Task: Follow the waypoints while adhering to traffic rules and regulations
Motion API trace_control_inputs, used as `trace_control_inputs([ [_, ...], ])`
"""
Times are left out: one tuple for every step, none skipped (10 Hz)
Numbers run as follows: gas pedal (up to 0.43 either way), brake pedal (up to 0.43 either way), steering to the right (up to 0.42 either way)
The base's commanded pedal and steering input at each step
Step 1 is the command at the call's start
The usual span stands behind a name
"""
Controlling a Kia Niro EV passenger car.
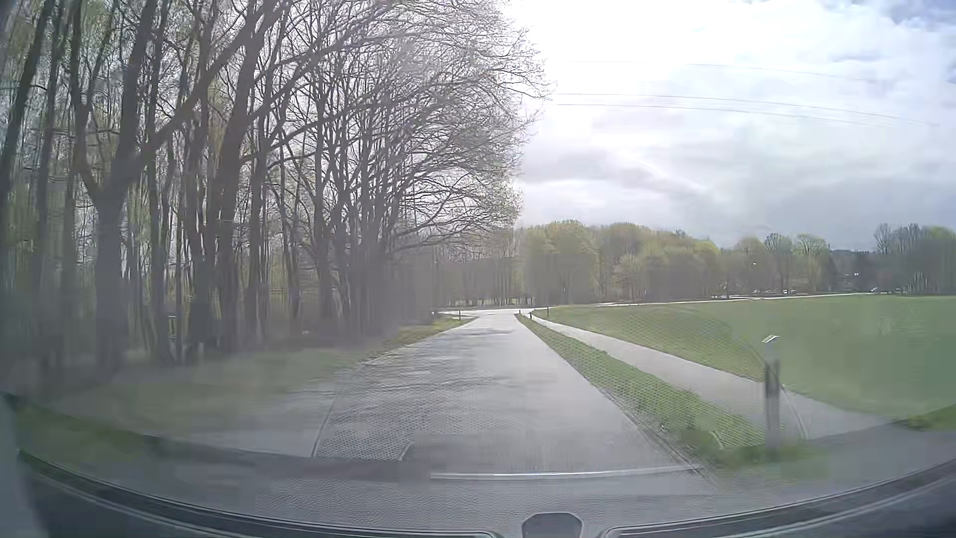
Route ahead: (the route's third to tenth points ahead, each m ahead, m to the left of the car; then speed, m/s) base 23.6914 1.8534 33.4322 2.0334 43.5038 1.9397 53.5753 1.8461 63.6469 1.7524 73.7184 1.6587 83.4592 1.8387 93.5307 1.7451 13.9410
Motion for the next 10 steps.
trace_control_inputs([
  [0.118,0.000,-0.002],
  [0.118,0.000,-0.002],
  [0.118,0.000,-0.002],
  [0.118,0.000,-0.001],
  [0.110,0.000,-0.001],
  [0.110,0.000,-0.001],
  [0.110,0.000,0.000],
  [0.087,0.000,0.000],
  [0.047,0.000,0.000],
  [0.000,0.000,0.000],
])
